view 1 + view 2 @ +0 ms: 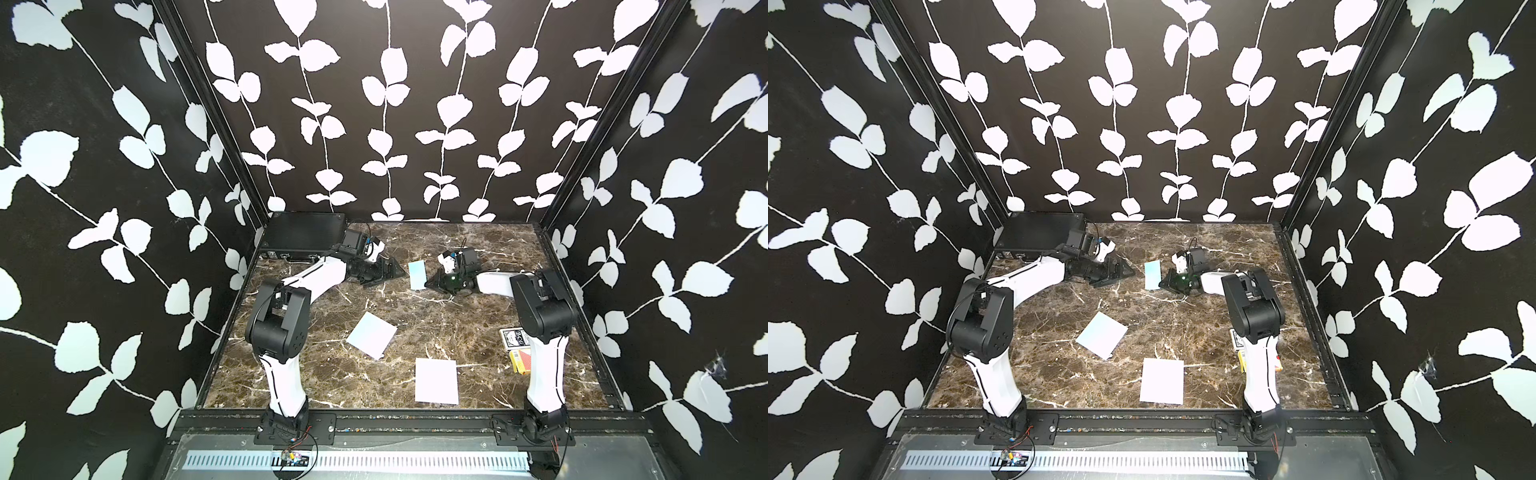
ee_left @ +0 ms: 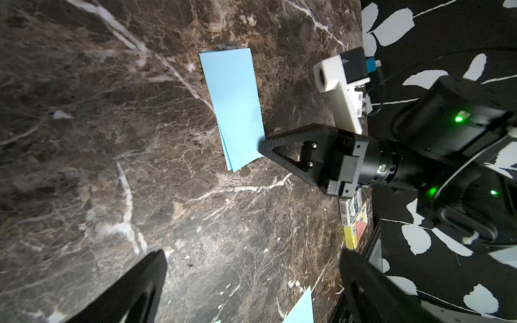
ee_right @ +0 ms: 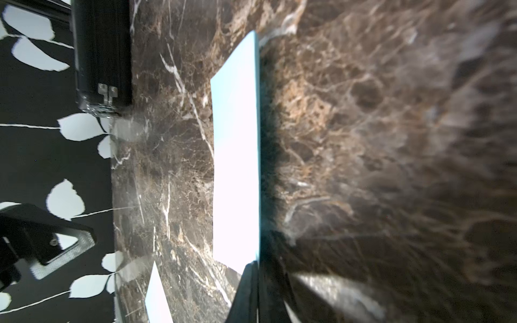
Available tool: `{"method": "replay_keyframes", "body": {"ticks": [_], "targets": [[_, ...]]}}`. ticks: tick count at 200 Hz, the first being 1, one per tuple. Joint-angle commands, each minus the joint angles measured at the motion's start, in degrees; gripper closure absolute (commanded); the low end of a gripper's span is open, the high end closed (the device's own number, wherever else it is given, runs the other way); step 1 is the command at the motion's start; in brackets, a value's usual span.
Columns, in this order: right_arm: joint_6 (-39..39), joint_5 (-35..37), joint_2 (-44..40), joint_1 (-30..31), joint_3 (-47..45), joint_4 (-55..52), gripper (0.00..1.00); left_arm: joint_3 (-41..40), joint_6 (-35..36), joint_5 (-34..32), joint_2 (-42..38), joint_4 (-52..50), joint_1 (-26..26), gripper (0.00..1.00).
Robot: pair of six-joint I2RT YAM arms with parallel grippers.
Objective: Fold the square paper along the opposite sides
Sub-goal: Place the paper at the center of the board.
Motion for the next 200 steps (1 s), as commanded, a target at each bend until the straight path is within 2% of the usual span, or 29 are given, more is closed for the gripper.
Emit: {"method": "replay_keyframes", "body": {"ticks": [1, 59, 110, 149, 156, 180, 200], "targets": [[-2.77, 4.95, -1.75, 0.82, 1.73, -6.46, 0.90, -0.67, 1.13, -0.32, -2.89, -1.30, -0.27, 0.01], [-5.24, 10.62, -3.48, 1.69, 3.37, -13.05, 0.81, -0.19, 1.15, -0.25, -3.07, -1.75, -0.29, 0.01], [-6.06, 12.31, -4.36, 2.05, 3.41, -15.07, 0.76, -0.31, 1.51, -0.73, -3.53, -1.91, -0.27, 0.01], [-8.04, 13.01, -10.95, 2.54, 0.61, -12.52, 0.72, 0.24, 1.53, -2.12, -4.07, -2.62, -0.26, 0.01], [-8.95, 13.74, -13.28, 3.17, -1.10, -11.23, 0.70, 0.00, 1.28, -2.14, -4.53, -2.82, -0.27, 0.01], [-14.06, 17.82, -21.24, 6.95, -7.88, -7.19, 0.65, -1.74, -0.12, -8.76, -6.54, -4.34, -0.26, 0.02], [-20.61, 22.69, -25.16, 13.78, -11.13, -5.76, 0.63, -5.22, -2.20, -13.27, -9.16, -5.10, -0.05, 0.04]]}}
